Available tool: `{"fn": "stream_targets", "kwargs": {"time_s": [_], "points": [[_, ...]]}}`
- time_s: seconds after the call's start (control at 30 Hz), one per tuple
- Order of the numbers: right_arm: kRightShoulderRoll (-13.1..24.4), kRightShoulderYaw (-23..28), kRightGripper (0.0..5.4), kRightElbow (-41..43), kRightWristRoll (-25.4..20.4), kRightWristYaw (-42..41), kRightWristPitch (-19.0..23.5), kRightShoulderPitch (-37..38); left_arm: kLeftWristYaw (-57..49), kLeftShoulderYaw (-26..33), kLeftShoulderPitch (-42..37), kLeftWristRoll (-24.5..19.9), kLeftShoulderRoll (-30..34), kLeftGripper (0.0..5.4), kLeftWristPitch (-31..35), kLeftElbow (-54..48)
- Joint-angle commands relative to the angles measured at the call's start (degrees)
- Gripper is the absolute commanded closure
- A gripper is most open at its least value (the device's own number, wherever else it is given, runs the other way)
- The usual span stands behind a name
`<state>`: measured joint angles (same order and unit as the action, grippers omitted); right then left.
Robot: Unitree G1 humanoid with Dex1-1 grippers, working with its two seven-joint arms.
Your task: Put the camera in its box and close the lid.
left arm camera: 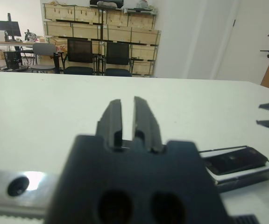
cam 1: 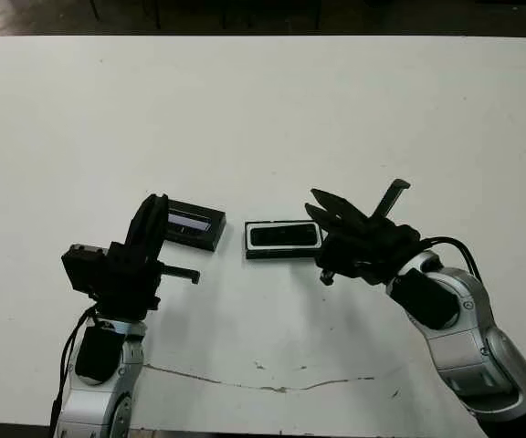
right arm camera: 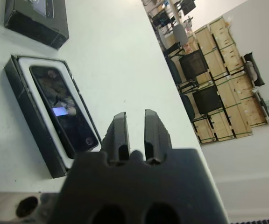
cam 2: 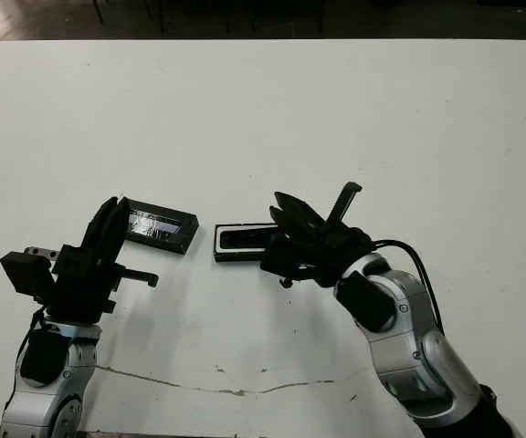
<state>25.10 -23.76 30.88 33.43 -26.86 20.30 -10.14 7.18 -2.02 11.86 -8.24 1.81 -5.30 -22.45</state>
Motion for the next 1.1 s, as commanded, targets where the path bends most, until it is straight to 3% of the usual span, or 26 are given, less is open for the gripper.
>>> {"fn": "stream_targets", "kwargs": {"time_s": [0.03, 0.3, 0.73, 0.93, 1.1], "points": [[-0.85, -0.55, 5.37, -1.70, 0.28, -1.36, 0.90, 0.30, 0.44, 0.13, 0.95, -0.15, 0.45, 5.40, 0.55, 0.65], [-1.69, -2.54, 5.37, -3.38, 2.71, -2.86, 1.07, 1.00, -0.37, -0.27, 1.76, 0.17, 0.11, 5.40, 1.48, -0.68], [0.25, -3.75, 5.37, -3.70, 6.39, -10.41, 1.81, 0.90, -0.94, -0.40, 1.78, 0.39, -0.17, 5.40, 1.42, -0.58], [-0.11, -0.81, 5.37, -1.97, 3.96, -7.25, -1.48, 3.81, -1.11, -0.35, 1.98, 0.55, -0.26, 5.40, 1.11, -0.51], [-4.06, 6.93, 5.37, 1.20, -4.71, 0.47, -6.97, 8.63, -0.38, 0.24, 1.59, 0.14, 0.46, 5.40, 0.29, -0.55]]}}
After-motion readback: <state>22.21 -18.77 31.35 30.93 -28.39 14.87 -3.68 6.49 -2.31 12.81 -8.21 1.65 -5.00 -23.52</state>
